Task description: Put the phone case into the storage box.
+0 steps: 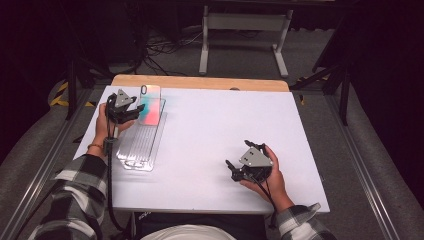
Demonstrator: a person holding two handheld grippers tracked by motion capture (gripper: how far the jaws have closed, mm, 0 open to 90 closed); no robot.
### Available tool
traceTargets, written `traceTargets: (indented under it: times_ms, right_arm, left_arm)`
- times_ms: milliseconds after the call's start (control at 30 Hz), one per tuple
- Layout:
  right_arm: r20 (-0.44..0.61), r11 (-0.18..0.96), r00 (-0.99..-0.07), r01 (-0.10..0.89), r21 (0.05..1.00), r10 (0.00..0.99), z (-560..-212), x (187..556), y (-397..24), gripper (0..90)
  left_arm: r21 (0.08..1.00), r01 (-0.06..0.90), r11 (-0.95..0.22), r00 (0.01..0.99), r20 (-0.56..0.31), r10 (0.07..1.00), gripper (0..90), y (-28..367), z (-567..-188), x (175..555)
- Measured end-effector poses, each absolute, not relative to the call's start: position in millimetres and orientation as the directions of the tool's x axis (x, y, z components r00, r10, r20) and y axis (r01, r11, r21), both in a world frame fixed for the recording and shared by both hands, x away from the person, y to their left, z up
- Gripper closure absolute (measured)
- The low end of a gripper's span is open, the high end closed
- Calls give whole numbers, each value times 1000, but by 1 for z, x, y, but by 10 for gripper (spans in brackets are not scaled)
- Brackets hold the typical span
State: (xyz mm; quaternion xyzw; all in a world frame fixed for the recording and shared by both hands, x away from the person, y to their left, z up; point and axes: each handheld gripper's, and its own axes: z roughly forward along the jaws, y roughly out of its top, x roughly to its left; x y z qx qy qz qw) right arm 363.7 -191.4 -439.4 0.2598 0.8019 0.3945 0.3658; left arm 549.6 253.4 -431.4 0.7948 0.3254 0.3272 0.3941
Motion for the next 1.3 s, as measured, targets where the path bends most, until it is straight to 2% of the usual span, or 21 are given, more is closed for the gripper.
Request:
traceTargets:
  times_ms: [367,1300]
  right_arm:
    - [-385,552,-594,122,825,706,-438,363,-192,116]
    - [-392,549,-590,106,829,706,-436,362,-192,116]
  left_arm:
    - [847,234,-477,582,271,767,523,255,-427,546]
    - [876,218,-430,608,223,762,489,256,-420,534]
